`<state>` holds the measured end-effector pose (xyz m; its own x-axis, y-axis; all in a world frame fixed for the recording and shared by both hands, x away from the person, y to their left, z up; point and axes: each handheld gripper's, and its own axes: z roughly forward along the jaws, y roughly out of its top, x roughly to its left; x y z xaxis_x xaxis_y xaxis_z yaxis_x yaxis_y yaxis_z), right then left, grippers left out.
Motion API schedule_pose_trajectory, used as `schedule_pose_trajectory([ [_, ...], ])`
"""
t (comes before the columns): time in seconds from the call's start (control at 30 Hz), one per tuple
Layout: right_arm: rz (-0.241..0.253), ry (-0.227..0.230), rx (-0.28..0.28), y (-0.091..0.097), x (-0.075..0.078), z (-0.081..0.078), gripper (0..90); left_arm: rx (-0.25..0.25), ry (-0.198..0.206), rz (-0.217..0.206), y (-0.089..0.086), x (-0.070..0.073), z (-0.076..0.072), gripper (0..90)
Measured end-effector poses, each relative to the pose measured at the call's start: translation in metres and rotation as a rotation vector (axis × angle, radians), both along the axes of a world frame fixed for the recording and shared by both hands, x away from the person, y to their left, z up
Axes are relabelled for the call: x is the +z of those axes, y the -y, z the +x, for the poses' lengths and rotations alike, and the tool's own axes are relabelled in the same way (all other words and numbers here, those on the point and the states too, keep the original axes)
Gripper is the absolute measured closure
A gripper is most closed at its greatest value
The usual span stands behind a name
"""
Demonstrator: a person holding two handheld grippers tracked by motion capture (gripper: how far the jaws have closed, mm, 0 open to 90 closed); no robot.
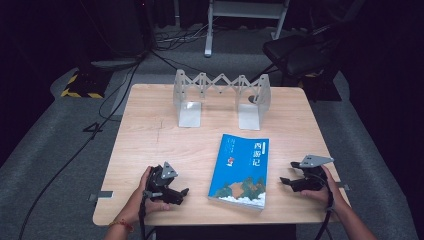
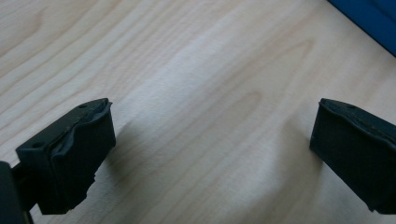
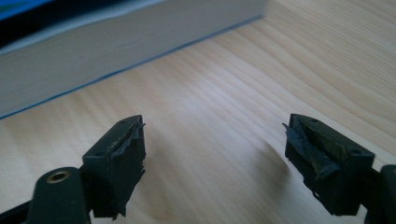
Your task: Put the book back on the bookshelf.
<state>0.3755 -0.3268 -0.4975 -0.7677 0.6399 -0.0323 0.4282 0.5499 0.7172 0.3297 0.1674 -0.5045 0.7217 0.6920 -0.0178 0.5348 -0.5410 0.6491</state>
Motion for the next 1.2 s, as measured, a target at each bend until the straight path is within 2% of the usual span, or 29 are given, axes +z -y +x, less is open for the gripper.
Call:
schedule_pose_trajectory([
  [0.1, -0.026, 0.010, 0.079, -0.018, 0.002, -0.006, 24.5, -0.045, 0.009, -0.009, 0.001, -0.001, -0.005, 0.3],
  [0.13, -0.022, 0.010, 0.110, -0.024, 0.003, -0.008, 24.6, -0.046, 0.008, -0.009, 0.002, -0.001, -0.006, 0.4],
  [0.23, -0.014, 0.004, 0.159, -0.034, 0.005, -0.012, 24.7, -0.035, 0.016, -0.009, 0.003, -0.001, -0.010, 0.7],
  [0.37, -0.002, -0.018, 0.191, -0.039, 0.006, -0.013, 24.4, -0.039, 0.013, -0.012, 0.002, -0.001, -0.010, 0.7],
  [0.5, -0.001, -0.021, 0.210, -0.042, 0.007, -0.015, 24.4, -0.041, 0.013, -0.012, 0.002, -0.001, -0.010, 0.7],
  [0.73, -0.033, -0.022, 0.234, -0.051, 0.007, -0.016, 23.1, -0.041, 0.013, -0.012, 0.002, -0.001, -0.010, 0.7],
  [1.03, -0.033, -0.023, 0.231, -0.051, 0.008, -0.016, 22.7, -0.041, 0.013, -0.012, 0.002, -0.001, -0.010, 0.8],
  [1.2, -0.001, -0.011, 0.229, -0.050, 0.013, -0.016, 22.5, -0.041, 0.013, -0.012, 0.002, -0.001, -0.010, 0.8],
])
